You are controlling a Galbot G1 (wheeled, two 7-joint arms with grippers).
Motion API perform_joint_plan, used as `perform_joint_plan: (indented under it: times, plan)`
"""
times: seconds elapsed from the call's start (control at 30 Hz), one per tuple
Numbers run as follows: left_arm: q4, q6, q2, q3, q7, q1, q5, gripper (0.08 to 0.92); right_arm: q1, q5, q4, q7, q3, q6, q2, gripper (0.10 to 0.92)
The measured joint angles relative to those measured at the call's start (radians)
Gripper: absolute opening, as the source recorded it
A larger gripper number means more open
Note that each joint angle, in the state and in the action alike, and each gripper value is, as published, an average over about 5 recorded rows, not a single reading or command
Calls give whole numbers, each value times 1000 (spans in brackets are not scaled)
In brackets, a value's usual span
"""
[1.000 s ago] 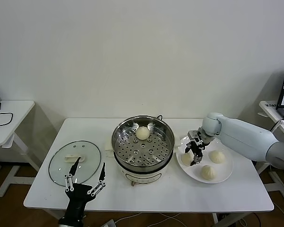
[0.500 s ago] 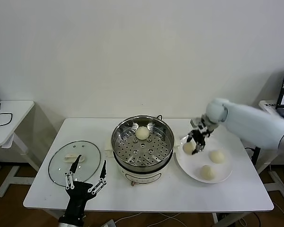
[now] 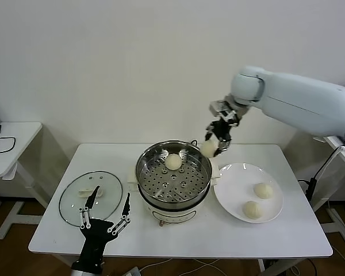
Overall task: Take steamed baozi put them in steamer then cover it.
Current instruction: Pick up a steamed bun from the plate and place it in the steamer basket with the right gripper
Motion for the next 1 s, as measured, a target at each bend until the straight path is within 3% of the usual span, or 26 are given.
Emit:
perform_joint_plan:
  times: [0.37, 1.0]
  plan:
    - [8, 0, -2, 5, -6, -13, 0, 823, -21, 103, 24, 122, -69, -97, 163, 666]
    - [20, -1, -2, 1, -13, -15, 0, 823, -141, 133, -47, 264, -90, -154, 300, 669]
